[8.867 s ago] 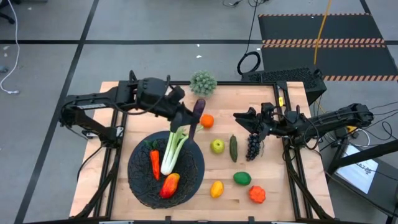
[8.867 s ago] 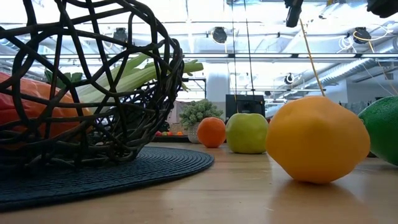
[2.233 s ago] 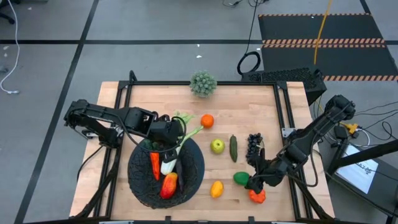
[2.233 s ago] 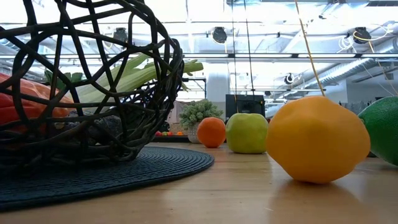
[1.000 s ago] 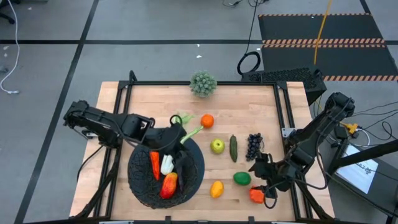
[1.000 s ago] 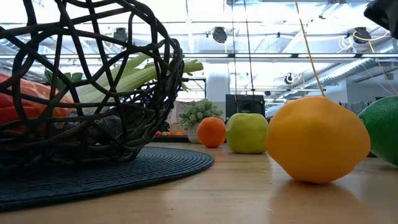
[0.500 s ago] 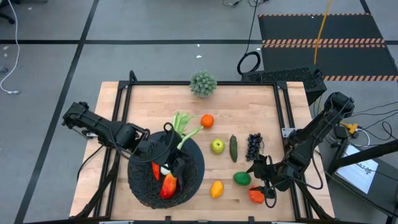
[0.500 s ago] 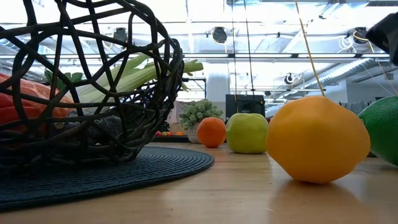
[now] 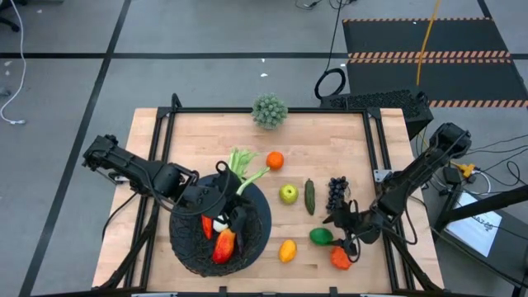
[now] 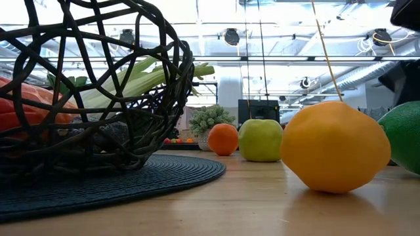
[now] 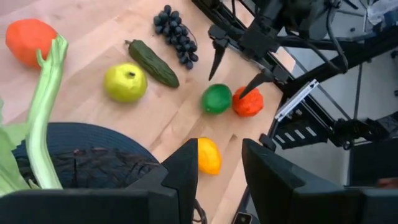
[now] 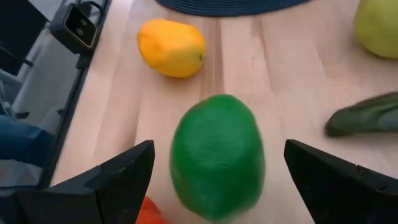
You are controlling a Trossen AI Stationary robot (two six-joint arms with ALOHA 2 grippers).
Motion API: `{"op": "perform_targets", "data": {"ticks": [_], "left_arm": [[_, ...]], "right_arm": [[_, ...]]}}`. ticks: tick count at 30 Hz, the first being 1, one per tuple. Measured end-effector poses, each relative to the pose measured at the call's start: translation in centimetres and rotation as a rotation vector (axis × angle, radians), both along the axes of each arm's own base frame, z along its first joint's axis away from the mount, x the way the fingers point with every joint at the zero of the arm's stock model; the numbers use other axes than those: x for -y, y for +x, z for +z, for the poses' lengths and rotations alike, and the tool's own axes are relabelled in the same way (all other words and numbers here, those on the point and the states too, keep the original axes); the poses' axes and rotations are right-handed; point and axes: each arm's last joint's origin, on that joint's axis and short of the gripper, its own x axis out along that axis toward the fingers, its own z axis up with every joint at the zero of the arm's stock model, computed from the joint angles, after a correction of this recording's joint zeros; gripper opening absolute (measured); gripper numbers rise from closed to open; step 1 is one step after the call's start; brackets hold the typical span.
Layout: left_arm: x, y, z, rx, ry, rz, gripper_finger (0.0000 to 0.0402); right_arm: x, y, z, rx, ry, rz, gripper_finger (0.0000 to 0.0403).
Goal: Build produce basket
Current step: Put the green green lime into the black wire basket
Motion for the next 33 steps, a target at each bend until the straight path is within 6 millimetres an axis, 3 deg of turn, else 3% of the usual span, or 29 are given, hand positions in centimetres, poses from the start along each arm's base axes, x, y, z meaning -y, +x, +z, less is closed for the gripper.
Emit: {"op": "perform_targets", "data": {"ticks": [7,15,20,26,33], "left_arm": [[0.0,0.0,0.0,0.001,-0.003,0.006,0.0124],[-0.2,0.1,0.0,0.007,0.007,0.027,0.0124],[-0.7,0.3,0.0,0.007,0.011,0.039,0.0124],[-1.2,0.5,0.0,0.008,0.028,0.044,0.0124],[-1.5,0.6,0.0,0.007,0.056,0.03,0.0124]], "right_arm": [[0.6,0.5,-0.8,0.041,0.09,0.035,0.0354],[0.2,0.8,-2.4,-0.015,0.053,0.029,0.0354],[0.0,0.9,-3.4,-0.07,0.07,0.015,0.0331],[-0.4,1.2,-3.1,-0.037,0.127,0.034,0.0286],[-0.3,1.5,-1.5,0.027,0.243,-0.008,0.0283]]}}
